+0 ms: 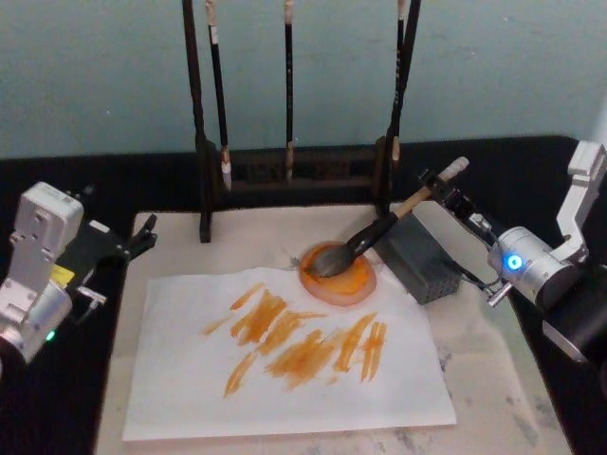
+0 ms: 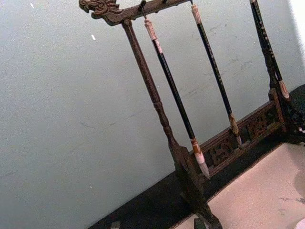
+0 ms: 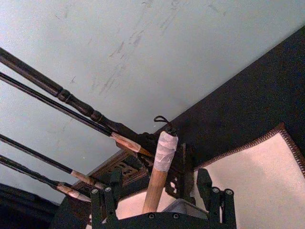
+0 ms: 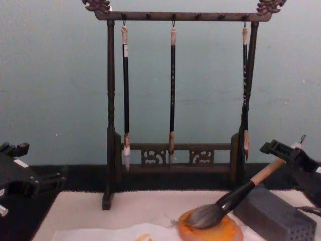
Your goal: Pick up the brush from the inkstone, write on the paper, then place the brush back to its original position.
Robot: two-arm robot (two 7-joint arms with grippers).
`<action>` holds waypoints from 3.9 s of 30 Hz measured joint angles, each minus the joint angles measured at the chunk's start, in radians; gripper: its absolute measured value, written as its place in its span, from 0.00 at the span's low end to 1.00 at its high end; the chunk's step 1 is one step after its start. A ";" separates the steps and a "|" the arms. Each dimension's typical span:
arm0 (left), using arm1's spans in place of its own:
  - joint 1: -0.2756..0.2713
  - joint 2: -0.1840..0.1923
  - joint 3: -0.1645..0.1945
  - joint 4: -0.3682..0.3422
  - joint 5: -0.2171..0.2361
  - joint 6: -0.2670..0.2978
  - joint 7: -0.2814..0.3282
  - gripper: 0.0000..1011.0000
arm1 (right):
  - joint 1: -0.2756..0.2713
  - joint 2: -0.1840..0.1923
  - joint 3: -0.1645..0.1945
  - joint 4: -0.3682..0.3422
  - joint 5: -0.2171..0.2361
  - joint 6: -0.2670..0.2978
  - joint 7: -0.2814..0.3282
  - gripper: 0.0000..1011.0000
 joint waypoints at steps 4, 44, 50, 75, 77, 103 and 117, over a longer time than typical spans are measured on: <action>0.000 0.000 0.000 0.000 0.000 0.000 0.000 0.99 | 0.002 0.004 -0.008 0.001 0.007 -0.002 0.002 0.99; 0.000 0.000 0.000 0.000 0.000 0.000 0.000 0.99 | 0.008 0.016 -0.042 -0.003 0.032 -0.032 -0.001 0.82; 0.000 0.000 0.000 0.000 0.000 0.000 0.000 0.99 | 0.008 0.016 -0.041 -0.002 0.032 -0.032 -0.001 0.64; 0.000 0.000 0.000 0.000 0.000 0.000 0.000 0.99 | 0.008 0.016 -0.041 -0.002 0.031 -0.031 -0.001 0.18; 0.000 0.000 0.000 0.000 0.000 0.000 0.000 0.99 | 0.008 0.016 -0.041 -0.002 0.031 -0.031 -0.001 0.18; 0.000 0.000 0.000 0.000 0.000 0.000 0.000 0.99 | -0.005 0.064 -0.102 -0.154 -0.020 -0.109 0.018 0.17; 0.000 0.000 0.000 0.000 0.000 0.000 0.000 0.99 | -0.017 0.124 -0.186 -0.289 -0.230 -0.151 0.025 0.17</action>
